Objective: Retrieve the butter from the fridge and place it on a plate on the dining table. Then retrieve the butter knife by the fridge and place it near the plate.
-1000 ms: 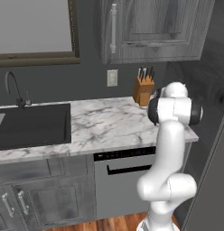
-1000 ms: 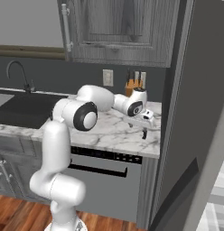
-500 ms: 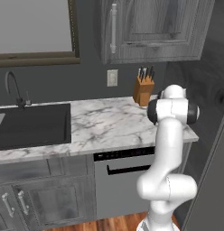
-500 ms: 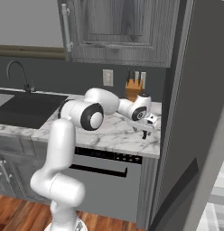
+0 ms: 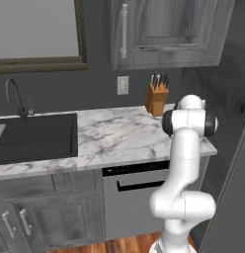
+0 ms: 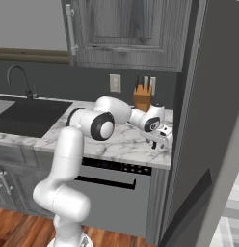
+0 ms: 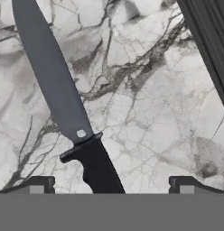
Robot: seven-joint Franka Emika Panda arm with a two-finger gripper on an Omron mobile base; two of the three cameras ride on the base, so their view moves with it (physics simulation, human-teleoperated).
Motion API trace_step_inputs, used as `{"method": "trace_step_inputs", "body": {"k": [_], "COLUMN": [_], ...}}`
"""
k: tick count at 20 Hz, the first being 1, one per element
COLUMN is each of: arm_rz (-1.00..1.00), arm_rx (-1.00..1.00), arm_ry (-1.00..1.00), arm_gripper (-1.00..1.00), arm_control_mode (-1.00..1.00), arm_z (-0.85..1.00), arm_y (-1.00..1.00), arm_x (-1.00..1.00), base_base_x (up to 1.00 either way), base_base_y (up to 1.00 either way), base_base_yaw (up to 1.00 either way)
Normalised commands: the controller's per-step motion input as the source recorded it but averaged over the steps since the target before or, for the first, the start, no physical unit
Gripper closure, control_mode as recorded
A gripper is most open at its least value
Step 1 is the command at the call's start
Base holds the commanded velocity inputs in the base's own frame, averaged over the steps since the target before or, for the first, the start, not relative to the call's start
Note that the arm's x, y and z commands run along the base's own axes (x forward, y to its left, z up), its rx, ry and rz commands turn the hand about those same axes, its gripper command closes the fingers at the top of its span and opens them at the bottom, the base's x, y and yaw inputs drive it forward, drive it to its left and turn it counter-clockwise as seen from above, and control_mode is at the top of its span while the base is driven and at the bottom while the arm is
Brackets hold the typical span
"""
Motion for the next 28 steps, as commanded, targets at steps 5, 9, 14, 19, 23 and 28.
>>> {"method": "trace_step_inputs", "body": {"k": [5,9,14,19,23,28], "arm_rz": [0.00,0.00,0.00,0.06,0.08,0.10], "arm_rx": [0.00,0.00,0.00,-0.08,0.00,0.00], "arm_ry": [0.00,0.00,0.07,0.14,0.05,0.00], "arm_gripper": [-1.00,1.00,1.00,1.00,1.00,1.00], "arm_control_mode": [-1.00,-1.00,-1.00,-1.00,-1.00,-1.00], "arm_z": [-0.40,-0.41,-0.46,-0.29,-0.06,0.28], "arm_y": [0.00,0.00,0.06,0.31,0.13,0.00], "arm_x": [0.10,0.01,-0.01,-0.26,-0.31,-0.49], "base_base_x": [0.00,0.00,0.00,0.00,0.00,0.00], "base_base_y": [0.00,0.00,0.00,0.00,0.00,0.00], "base_base_yaw": [0.00,0.00,0.00,0.00,0.00,0.00]}}
